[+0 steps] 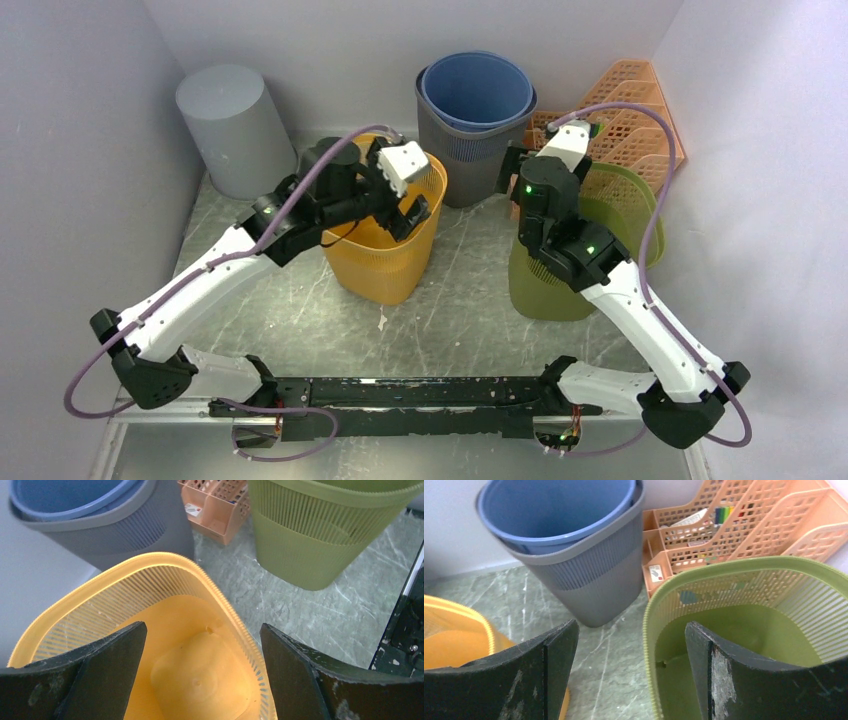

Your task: Turn the large container upside down

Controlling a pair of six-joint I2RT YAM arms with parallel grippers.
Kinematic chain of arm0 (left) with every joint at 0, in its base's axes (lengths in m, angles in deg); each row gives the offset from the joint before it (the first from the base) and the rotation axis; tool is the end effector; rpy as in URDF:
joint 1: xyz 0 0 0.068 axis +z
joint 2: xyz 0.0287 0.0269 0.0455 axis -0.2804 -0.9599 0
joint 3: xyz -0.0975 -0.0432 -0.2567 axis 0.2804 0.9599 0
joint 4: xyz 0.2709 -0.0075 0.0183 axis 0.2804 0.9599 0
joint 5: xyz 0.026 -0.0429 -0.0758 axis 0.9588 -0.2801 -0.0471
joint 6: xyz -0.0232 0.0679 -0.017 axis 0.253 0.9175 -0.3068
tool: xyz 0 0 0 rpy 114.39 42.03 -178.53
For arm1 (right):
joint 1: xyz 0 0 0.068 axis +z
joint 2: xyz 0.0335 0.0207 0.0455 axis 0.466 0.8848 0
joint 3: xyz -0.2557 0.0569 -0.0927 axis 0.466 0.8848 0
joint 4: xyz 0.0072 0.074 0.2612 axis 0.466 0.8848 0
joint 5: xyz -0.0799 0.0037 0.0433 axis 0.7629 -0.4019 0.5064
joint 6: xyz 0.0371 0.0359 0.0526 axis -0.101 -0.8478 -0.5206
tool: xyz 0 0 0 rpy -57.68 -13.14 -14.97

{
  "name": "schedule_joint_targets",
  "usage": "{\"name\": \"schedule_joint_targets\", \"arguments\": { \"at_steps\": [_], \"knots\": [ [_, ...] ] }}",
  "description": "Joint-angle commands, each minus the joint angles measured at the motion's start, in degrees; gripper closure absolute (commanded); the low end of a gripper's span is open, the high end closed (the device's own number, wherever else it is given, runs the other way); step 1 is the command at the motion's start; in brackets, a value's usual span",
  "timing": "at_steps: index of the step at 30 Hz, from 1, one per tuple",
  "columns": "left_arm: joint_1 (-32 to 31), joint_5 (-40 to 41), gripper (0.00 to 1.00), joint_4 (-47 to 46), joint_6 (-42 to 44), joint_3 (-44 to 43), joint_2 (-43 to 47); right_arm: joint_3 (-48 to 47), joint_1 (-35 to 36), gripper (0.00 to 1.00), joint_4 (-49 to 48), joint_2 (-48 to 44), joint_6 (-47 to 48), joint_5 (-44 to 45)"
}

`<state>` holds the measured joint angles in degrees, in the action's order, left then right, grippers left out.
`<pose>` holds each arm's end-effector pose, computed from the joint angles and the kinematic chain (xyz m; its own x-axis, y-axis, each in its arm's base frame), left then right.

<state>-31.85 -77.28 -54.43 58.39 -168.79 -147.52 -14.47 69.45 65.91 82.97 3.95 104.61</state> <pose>0.2081 -0.2406 0.4464 -0.0411 0.3268 -0.9442 0.8216 0.5488 0.1542 0.2104 0.1225 0.4478 -0.1264 0.1295 -0.9835 0.2034 0.9738 0.1020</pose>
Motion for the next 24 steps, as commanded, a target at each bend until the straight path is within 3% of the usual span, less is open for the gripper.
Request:
{"name": "schedule_joint_targets", "arguments": {
  "at_steps": [1,7,17,24],
  "knots": [
    [-3.8,5.9,0.04,2.2,2.8,-1.0,-2.8,2.1,-3.6,0.21,1.0,-1.8,-1.3,-4.2],
    [-4.7,3.7,0.05,-0.2,1.2,2.4,-3.9,4.2,-4.6,0.22,1.6,-2.8,-1.3,-4.7],
    [-6.0,8.0,0.11,2.1,-0.9,2.7,-7.5,7.4,-6.5,0.22,1.0,-7.0,0.0,-3.5],
    [-7.1,12.4,0.33,6.4,-4.8,3.6,-8.2,8.3,-7.7,0.22,2.2,-8.8,0.6,-2.9]
  ]
}}
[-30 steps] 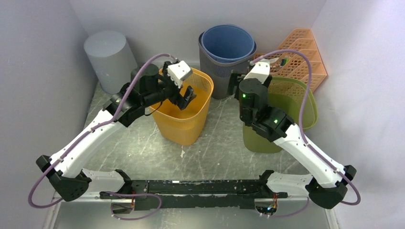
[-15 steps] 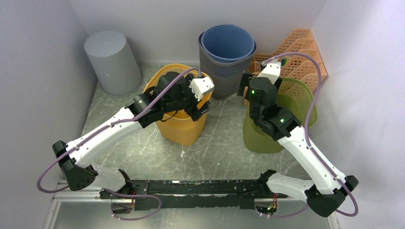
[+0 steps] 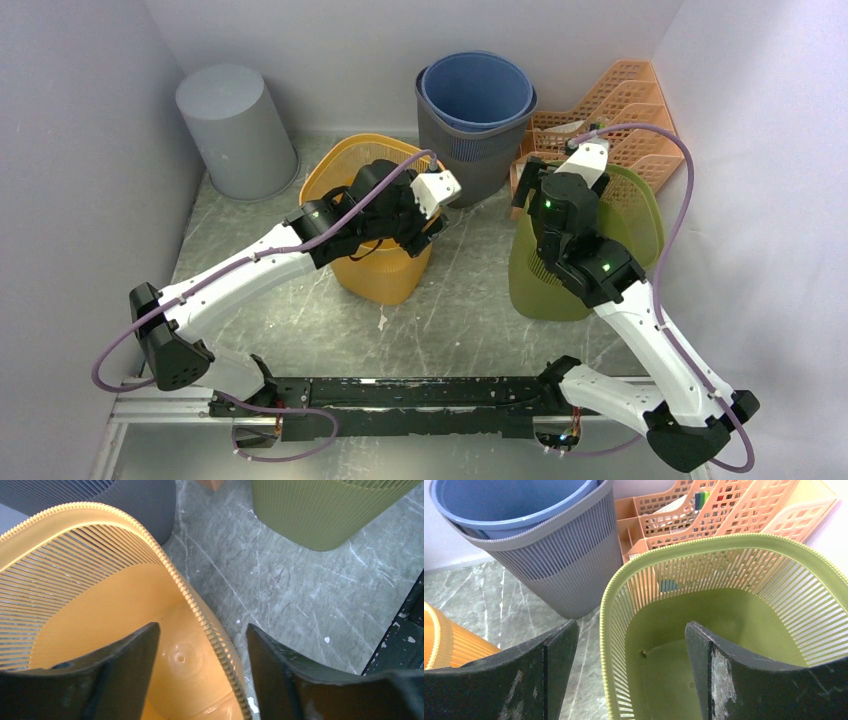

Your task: Turn the large container upside down

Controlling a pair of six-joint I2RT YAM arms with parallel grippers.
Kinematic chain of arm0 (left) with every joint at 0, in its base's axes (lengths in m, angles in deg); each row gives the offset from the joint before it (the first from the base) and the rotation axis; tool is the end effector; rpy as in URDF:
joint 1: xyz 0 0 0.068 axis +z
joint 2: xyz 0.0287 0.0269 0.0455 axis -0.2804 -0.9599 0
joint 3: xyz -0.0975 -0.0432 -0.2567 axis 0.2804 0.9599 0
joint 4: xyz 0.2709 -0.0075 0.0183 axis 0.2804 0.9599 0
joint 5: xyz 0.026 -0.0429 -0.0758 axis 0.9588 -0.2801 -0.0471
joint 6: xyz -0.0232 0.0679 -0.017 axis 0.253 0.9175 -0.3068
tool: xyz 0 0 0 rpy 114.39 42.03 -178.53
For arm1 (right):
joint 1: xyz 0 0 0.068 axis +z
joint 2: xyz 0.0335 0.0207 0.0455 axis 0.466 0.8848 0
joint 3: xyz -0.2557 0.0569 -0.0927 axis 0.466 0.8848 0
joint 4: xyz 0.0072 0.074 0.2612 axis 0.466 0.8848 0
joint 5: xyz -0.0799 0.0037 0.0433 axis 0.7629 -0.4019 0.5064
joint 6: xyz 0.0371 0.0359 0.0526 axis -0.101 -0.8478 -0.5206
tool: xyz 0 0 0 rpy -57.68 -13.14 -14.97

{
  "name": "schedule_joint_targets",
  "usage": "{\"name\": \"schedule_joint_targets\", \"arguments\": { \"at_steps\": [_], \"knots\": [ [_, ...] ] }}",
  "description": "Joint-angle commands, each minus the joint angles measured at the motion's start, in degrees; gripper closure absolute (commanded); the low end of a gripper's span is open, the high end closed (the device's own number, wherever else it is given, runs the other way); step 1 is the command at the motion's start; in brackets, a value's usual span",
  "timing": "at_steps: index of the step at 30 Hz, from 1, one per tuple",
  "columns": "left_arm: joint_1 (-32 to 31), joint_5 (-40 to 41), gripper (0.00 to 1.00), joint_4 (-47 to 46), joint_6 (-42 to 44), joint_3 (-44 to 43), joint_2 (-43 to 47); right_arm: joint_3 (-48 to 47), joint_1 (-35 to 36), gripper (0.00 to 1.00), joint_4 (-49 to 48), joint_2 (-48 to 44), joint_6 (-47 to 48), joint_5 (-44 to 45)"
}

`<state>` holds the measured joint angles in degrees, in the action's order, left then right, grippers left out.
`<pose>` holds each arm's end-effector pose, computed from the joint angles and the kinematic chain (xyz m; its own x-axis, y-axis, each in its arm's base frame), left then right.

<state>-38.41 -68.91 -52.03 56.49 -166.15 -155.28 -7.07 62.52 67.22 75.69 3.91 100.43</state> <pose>0.2098 -0.2904 0.3808 -0.1612 0.4965 -0.8529 0.8219 0.5460 0.1625 0.2002 0.0835 0.4262 -0.1500 0.1362 -0.9793 0.2553 0.9622 0.0947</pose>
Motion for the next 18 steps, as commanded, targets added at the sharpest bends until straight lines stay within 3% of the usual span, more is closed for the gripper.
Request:
{"name": "schedule_joint_targets", "arguments": {
  "at_steps": [1,3,6,15,18],
  "knots": [
    [-0.6,4.2,0.38,4.0,-3.3,1.6,-0.3,1.1,-0.9,0.22,1.0,-1.7,0.7,1.3],
    [-0.6,5.0,0.56,4.1,-4.3,3.1,0.0,1.4,-1.1,0.22,1.2,-2.3,0.8,1.4],
    [-0.6,6.5,0.91,4.4,-5.8,5.5,0.7,1.8,-1.2,0.22,2.0,-3.2,1.0,2.2],
    [-1.1,9.0,0.93,3.8,-8.3,8.7,2.1,3.9,-1.6,0.19,4.0,-6.0,1.4,6.3],
    [-1.5,6.6,0.93,1.4,-10.8,7.6,5.2,5.3,-1.8,0.19,4.3,-6.7,1.6,7.5]
  ]
}}
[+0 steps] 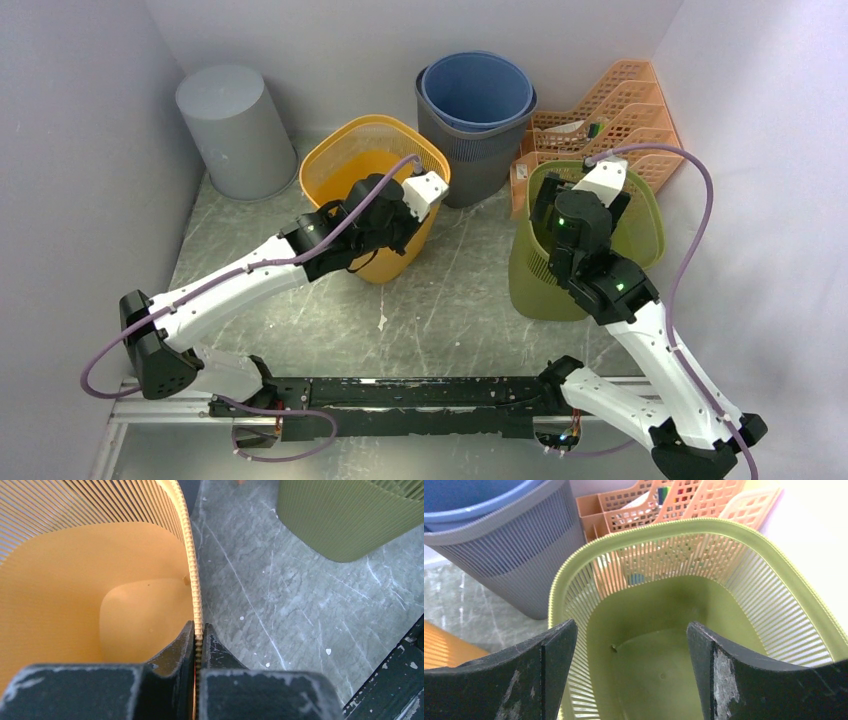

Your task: Turn the large container upside down

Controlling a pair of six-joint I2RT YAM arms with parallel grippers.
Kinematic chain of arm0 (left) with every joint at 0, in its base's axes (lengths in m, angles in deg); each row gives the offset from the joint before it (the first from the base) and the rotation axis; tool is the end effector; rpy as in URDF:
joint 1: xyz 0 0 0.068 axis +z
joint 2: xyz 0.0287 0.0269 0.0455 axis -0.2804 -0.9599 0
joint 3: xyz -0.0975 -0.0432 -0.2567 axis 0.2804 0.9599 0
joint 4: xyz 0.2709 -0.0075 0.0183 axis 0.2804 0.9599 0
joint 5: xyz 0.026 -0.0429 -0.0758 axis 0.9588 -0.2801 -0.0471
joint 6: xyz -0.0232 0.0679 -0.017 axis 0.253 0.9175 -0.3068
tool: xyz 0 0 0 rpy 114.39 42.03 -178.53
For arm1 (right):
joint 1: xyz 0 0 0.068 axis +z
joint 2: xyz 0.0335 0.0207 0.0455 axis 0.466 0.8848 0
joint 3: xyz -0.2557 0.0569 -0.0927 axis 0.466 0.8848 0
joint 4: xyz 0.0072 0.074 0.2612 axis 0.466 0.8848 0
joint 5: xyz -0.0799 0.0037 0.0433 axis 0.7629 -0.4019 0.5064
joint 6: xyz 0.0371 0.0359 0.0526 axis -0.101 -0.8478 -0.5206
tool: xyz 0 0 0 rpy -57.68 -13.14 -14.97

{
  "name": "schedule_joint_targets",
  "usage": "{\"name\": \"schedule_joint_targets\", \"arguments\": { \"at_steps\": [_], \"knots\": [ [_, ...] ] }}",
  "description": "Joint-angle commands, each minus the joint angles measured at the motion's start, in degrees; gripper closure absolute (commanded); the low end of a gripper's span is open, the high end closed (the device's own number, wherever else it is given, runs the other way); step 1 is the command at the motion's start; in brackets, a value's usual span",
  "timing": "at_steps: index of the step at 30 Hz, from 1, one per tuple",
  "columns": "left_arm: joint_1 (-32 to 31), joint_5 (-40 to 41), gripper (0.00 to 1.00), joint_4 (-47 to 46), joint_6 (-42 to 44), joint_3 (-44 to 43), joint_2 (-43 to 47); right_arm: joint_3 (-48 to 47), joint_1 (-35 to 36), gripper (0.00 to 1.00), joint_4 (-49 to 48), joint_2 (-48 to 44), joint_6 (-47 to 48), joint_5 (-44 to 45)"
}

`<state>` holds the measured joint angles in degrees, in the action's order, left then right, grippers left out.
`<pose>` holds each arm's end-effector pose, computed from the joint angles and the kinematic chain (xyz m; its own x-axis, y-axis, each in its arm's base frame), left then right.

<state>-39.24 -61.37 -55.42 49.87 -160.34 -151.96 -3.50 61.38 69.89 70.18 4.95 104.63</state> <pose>0.2051 -0.2785 0.3697 -0.2441 0.4261 -0.8711 0.7280 0.6739 0.1257 0.1796 0.0612 0.4179 -0.1437 0.1090 -0.9836 0.3387 0.9393 0.0546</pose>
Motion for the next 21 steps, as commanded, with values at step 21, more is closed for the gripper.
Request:
{"name": "schedule_joint_targets", "arguments": {
  "at_steps": [21],
  "knots": [
    [8.1,-21.3,0.93,-41.9,-31.7,17.4,14.1,4.7,-4.2,0.16,-2.1,-2.9,4.5,3.8]
  ]
}}
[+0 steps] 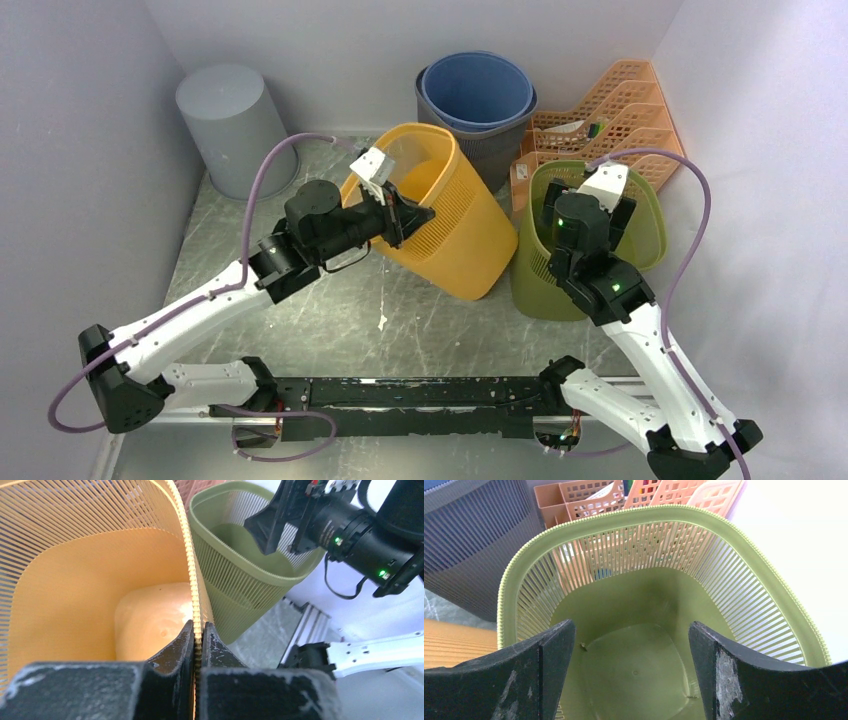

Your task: Turn the large container upside down

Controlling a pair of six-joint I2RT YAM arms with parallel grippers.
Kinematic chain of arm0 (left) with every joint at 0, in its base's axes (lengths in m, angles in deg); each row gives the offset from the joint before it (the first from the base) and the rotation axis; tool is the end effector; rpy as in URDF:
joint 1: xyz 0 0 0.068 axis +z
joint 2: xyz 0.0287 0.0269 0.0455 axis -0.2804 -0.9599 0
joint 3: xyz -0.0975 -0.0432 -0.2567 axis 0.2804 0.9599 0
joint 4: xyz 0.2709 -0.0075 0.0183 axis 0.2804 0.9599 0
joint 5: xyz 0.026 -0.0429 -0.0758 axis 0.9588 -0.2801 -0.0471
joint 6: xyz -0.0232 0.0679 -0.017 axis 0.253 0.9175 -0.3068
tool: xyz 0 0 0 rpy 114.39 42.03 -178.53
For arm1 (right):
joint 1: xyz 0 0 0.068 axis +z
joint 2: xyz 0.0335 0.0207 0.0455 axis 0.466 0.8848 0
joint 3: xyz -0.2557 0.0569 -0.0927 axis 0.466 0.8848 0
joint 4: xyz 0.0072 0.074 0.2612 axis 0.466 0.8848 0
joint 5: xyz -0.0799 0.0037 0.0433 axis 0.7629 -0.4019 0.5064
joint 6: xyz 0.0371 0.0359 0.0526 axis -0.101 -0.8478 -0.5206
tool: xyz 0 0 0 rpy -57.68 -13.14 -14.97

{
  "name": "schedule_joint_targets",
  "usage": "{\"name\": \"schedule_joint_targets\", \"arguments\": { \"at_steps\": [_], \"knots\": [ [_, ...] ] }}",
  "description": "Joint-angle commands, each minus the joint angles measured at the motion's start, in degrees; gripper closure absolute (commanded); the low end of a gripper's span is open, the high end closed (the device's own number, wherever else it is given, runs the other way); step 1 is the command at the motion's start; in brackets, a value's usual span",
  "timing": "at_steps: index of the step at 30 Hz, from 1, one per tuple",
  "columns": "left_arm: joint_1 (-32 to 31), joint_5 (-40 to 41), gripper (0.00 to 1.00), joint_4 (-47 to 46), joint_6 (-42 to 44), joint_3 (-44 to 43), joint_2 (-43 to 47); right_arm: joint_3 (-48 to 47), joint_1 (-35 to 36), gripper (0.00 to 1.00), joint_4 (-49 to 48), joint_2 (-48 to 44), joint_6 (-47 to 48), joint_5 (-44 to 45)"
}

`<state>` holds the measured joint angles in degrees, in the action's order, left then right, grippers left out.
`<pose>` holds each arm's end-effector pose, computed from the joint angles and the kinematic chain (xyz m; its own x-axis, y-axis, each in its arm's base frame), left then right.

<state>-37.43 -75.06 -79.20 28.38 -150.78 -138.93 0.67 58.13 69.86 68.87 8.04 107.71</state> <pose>0.1756 -0.2446 0.4284 -0.2902 -0.1585 -0.9437 0.7835 0.5268 -0.3294 0.1815 0.0479 0.3979 -0.1893 0.0379 -0.9812 0.4294 0.9018 -0.0480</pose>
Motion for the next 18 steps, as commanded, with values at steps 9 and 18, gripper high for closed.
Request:
{"name": "schedule_joint_targets", "arguments": {
  "at_steps": [9,18],
  "knots": [
    [23.4,-23.8,0.93,-46.1,-32.9,29.5,0.7,1.3,-1.4,0.16,-3.4,-3.3,2.5,0.8],
    [34.6,-36.4,0.93,-74.8,-51.5,43.3,-7.6,1.6,-1.4,0.17,-3.4,-2.1,2.2,0.3]
  ]
}}
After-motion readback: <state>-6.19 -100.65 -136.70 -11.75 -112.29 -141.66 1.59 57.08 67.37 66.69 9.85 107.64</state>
